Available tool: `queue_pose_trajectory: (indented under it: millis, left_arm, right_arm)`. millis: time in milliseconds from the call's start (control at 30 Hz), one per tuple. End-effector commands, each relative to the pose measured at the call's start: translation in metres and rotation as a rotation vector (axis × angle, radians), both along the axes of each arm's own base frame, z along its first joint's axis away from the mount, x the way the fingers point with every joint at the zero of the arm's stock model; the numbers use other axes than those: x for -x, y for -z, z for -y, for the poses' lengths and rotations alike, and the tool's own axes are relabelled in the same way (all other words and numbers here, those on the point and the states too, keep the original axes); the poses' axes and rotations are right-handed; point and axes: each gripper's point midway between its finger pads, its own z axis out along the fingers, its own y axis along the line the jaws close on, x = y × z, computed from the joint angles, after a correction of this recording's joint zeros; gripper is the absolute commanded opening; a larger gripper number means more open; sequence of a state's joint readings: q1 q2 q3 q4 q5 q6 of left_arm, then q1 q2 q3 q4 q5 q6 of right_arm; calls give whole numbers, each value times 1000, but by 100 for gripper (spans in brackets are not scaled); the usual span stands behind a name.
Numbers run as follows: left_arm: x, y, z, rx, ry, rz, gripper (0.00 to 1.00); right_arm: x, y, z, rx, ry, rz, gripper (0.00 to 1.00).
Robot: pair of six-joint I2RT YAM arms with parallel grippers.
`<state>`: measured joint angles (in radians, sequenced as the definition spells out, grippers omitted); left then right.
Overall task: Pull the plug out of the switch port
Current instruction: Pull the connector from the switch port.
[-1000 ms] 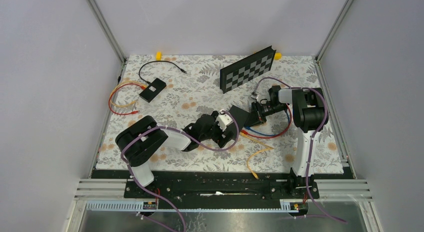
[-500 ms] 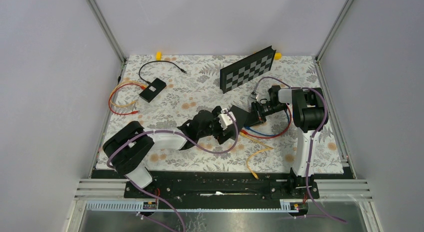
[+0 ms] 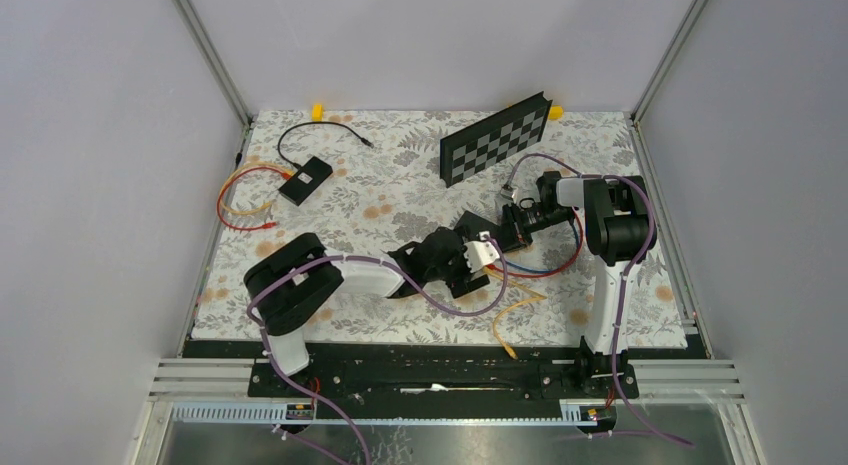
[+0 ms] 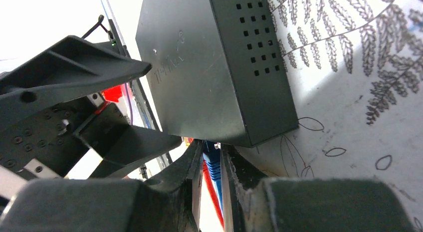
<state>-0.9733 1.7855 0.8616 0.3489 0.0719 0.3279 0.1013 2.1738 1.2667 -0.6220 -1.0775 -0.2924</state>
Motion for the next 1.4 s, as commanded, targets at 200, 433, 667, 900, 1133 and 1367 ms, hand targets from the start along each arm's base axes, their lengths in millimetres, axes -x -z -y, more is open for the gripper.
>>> queue_pose_trajectory:
  millis: [200, 433, 667, 900, 1133, 1367]
  left_arm:
    - [-17, 17, -18, -134, -78, 59, 87]
    - [-23, 30, -22, -131, -201, -1, 79]
    - [-13, 42, -24, -132, -227, -85, 73]
    - [-10, 45, -25, -135, -234, -114, 72]
    - [-10, 43, -25, -122, -238, -110, 72]
    - [-9, 45, -26, -128, -241, -114, 72]
  right_arm:
    - [-11, 7, 1, 48, -51, 99, 0]
    - [-7, 8, -1, 42, -38, 61, 0]
    - [-1, 6, 5, 75, -60, 67, 0]
    - [-3, -3, 6, 64, -92, 61, 0]
    - [1, -4, 3, 36, -85, 19, 0]
    - [3, 1, 2, 55, -26, 20, 0]
